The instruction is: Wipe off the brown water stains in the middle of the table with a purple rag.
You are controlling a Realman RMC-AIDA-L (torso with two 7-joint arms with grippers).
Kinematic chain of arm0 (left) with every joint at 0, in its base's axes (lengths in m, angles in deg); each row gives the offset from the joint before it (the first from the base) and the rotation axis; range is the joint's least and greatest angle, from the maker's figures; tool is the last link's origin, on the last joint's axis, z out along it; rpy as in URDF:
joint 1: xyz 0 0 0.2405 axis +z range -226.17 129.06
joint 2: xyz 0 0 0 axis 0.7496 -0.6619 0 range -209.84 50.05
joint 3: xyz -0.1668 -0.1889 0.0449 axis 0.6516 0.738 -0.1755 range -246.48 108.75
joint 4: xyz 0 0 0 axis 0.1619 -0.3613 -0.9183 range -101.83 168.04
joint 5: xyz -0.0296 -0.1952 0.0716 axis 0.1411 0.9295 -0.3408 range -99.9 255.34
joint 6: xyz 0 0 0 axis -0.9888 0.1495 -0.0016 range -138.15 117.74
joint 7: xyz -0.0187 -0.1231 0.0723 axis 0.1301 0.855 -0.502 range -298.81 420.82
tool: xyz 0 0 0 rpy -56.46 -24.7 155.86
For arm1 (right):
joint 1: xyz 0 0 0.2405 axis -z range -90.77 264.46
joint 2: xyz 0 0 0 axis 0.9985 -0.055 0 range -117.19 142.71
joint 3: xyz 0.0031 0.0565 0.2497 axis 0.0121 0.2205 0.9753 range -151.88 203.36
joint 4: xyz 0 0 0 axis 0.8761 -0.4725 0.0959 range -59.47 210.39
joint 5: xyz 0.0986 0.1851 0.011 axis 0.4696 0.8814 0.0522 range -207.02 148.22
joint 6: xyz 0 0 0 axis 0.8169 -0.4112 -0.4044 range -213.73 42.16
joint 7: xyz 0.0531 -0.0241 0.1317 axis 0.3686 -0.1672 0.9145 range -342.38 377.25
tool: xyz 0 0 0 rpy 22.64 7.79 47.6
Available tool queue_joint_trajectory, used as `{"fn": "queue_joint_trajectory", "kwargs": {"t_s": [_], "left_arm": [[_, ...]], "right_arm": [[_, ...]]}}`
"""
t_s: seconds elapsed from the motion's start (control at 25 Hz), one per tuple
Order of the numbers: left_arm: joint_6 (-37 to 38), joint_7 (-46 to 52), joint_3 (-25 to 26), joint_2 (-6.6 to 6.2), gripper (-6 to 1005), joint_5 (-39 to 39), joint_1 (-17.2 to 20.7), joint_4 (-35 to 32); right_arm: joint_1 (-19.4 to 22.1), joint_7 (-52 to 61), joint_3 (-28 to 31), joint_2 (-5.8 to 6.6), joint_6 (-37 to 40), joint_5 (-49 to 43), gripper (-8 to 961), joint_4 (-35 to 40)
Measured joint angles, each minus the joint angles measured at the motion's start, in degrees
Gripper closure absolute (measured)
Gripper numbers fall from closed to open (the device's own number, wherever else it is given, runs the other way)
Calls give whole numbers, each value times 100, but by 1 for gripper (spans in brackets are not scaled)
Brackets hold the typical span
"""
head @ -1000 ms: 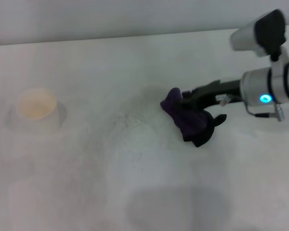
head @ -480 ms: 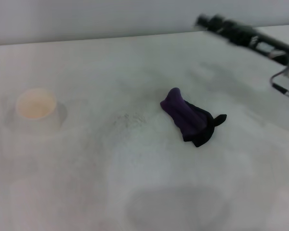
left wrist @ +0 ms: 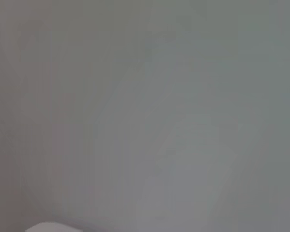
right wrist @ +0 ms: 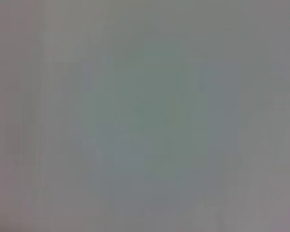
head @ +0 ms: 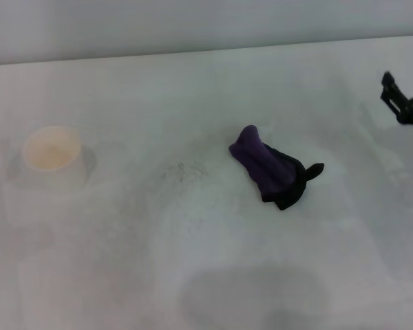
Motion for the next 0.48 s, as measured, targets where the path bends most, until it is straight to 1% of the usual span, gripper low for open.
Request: {"fn": "queue_joint_trajectory", "kwargs": {"t_s": [0.08,0.16,0.32,0.48], "left_arm": [[-92,-20,0,-1,106,12,-38,19],[-120,-20,0,-1,106,20,-76,37],[-167,-22,0,-6,106,23,-172,58],[-220,-33,-17,-16,106,9,-229,69]], "right_arm": [[-8,-373,54,0,117,-28,95,-34],[-7,-331,64,0,256,-48,104,-21],[-18,191,104,0,480,-43,119,-6],[-44,750,105,0,526,-38,121,3]]}}
